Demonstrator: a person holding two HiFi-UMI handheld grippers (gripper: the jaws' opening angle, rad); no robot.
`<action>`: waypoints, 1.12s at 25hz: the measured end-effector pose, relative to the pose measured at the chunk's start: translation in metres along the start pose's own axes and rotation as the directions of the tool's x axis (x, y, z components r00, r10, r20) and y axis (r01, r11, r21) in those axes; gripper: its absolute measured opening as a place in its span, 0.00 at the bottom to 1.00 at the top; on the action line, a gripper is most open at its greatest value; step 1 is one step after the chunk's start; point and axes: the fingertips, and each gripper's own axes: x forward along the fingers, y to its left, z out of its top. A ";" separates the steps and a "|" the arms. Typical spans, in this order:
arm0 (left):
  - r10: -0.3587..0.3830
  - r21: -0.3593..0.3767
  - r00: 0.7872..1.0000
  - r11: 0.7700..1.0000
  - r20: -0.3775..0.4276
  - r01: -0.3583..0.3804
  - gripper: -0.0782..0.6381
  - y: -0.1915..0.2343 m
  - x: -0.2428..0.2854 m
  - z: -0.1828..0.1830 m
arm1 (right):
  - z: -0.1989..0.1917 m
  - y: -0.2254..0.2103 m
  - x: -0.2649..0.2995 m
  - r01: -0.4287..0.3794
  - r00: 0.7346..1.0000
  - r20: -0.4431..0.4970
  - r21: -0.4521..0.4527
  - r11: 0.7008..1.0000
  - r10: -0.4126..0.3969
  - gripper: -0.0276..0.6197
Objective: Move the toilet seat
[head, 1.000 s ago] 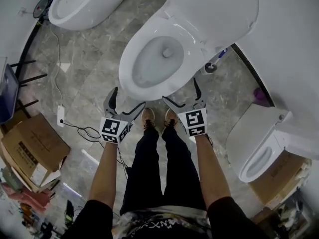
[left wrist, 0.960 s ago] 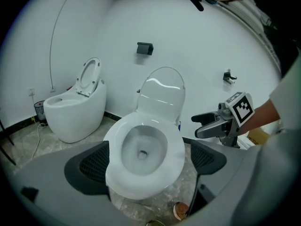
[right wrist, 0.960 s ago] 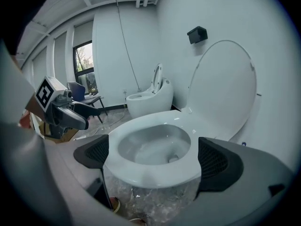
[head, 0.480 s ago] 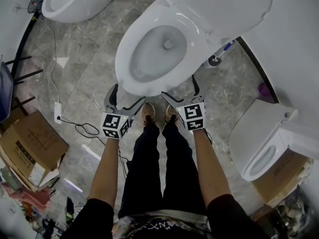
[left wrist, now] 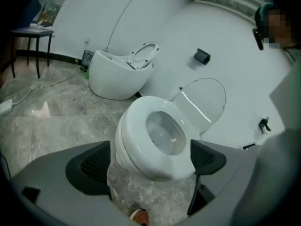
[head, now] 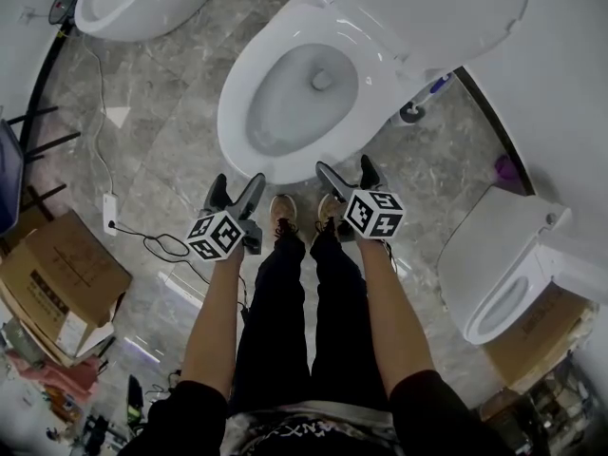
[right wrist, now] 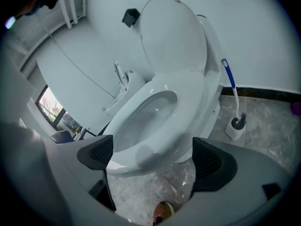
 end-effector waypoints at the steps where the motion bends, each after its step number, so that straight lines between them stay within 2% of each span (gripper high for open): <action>1: 0.002 -0.021 1.000 1.000 0.000 -0.002 0.84 0.001 0.002 -0.002 | -0.002 -0.002 0.002 -0.003 1.000 -0.001 0.033 0.999 0.003 0.84; 4: -0.001 -0.050 1.000 0.999 -0.005 0.000 0.84 0.001 0.006 -0.008 | -0.009 -0.002 0.007 -0.014 1.000 -0.006 0.091 0.996 0.015 0.75; 9: -0.001 -0.077 0.999 0.997 -0.041 -0.002 0.81 -0.003 0.016 -0.018 | -0.018 0.001 0.017 -0.016 0.999 -0.027 0.159 0.987 0.021 0.69; 11: 0.024 -0.092 0.999 0.995 -0.040 -0.028 0.69 -0.002 0.019 -0.017 | -0.018 0.000 0.020 -0.008 1.000 -0.021 0.209 0.978 0.012 0.67; 12: 0.048 -0.110 0.998 0.993 -0.035 -0.052 0.64 0.000 0.019 -0.017 | -0.019 -0.001 0.021 0.002 1.000 -0.016 0.242 0.970 0.002 0.64; 16: 0.130 -0.200 0.992 0.971 0.000 -0.127 0.42 0.017 0.016 -0.018 | -0.024 -0.015 0.022 0.046 0.999 -0.013 0.367 0.929 -0.044 0.42; 20: 0.152 -0.241 0.988 0.960 0.014 -0.144 0.40 0.019 0.017 -0.019 | -0.016 -0.015 0.020 0.063 0.998 0.000 0.413 0.909 -0.069 0.40; 25: 0.179 -0.257 0.984 0.950 -0.011 -0.176 0.39 0.021 0.012 -0.018 | -0.014 -0.014 0.017 0.049 0.999 -0.004 0.466 0.883 -0.054 0.37; 28: 0.167 -0.263 0.986 0.951 0.003 -0.160 0.37 0.013 0.004 -0.009 | -0.010 -0.008 0.011 0.041 0.999 -0.005 0.484 0.874 -0.044 0.37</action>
